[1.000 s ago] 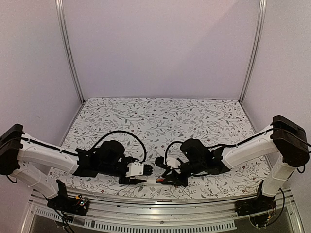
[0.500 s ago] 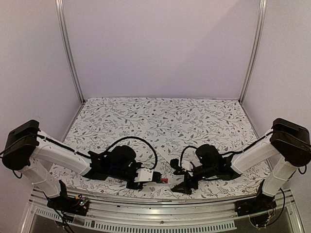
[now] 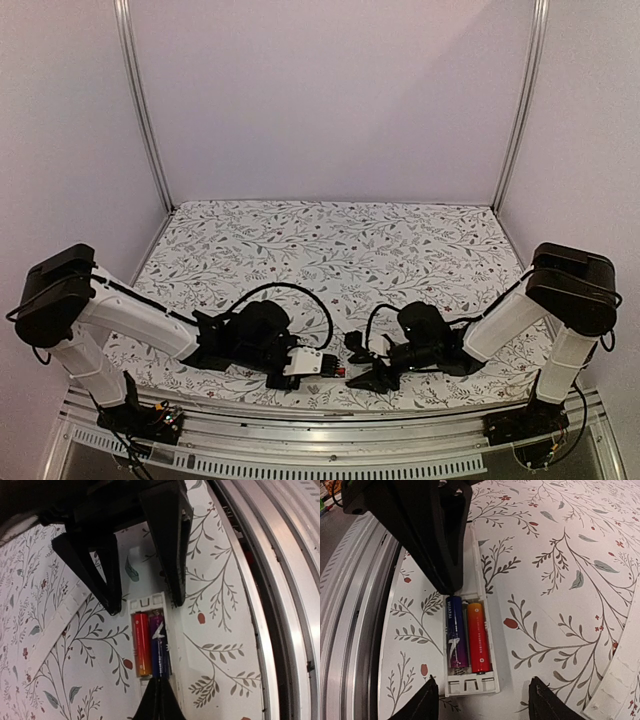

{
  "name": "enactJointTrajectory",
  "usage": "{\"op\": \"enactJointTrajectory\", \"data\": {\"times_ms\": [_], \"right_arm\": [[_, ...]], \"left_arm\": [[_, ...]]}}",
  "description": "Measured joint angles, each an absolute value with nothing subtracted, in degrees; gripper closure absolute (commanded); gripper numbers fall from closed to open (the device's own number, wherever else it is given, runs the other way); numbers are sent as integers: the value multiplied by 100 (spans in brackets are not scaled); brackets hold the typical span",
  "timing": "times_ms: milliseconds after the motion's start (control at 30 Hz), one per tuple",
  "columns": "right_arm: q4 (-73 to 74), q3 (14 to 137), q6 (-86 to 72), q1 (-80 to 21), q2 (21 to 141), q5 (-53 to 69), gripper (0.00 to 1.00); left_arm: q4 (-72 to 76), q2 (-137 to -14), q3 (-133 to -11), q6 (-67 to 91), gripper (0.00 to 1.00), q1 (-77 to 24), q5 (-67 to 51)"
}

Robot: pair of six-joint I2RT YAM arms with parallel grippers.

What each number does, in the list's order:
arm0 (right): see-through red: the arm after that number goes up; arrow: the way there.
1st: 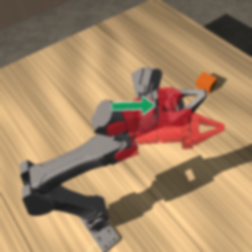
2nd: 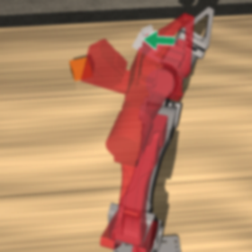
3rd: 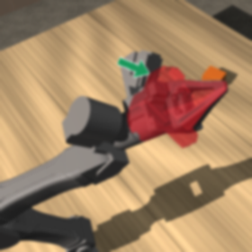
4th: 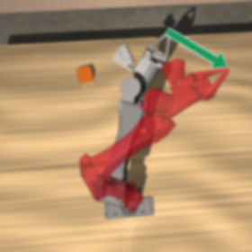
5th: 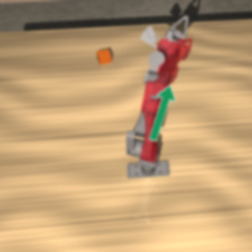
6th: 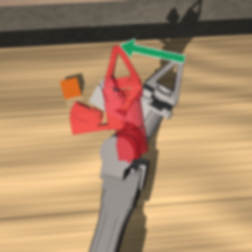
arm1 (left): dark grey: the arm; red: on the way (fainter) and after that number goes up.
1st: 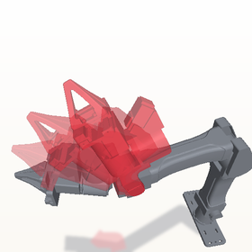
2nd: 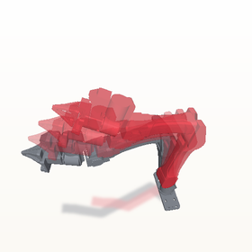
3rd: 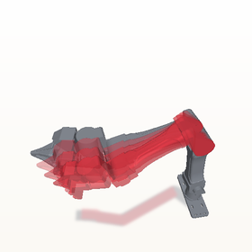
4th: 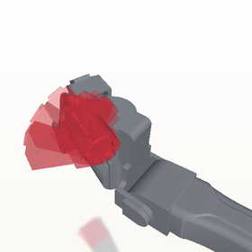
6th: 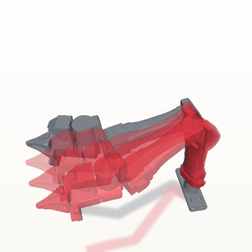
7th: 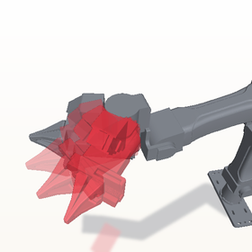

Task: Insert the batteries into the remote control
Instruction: Adjust the remote control without the battery cover at the center of the board.

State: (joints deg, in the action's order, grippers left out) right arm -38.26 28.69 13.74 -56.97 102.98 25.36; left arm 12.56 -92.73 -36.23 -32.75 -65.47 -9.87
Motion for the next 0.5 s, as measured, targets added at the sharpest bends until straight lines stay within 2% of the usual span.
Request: {"op": "enactJointTrajectory", "data": {"times_ms": [200, 500], "right_arm": [[-3894, 2869, 1424, -5706, 10337, 2539, 59], [-3940, 2869, 1446, -5743, 10368, 2532, 70]], "left_arm": [[1232, -9312, -3664, -3256, 100, -6587, -1002], [1225, -9524, -3861, -3256, 100, -6613, -1044]]}}
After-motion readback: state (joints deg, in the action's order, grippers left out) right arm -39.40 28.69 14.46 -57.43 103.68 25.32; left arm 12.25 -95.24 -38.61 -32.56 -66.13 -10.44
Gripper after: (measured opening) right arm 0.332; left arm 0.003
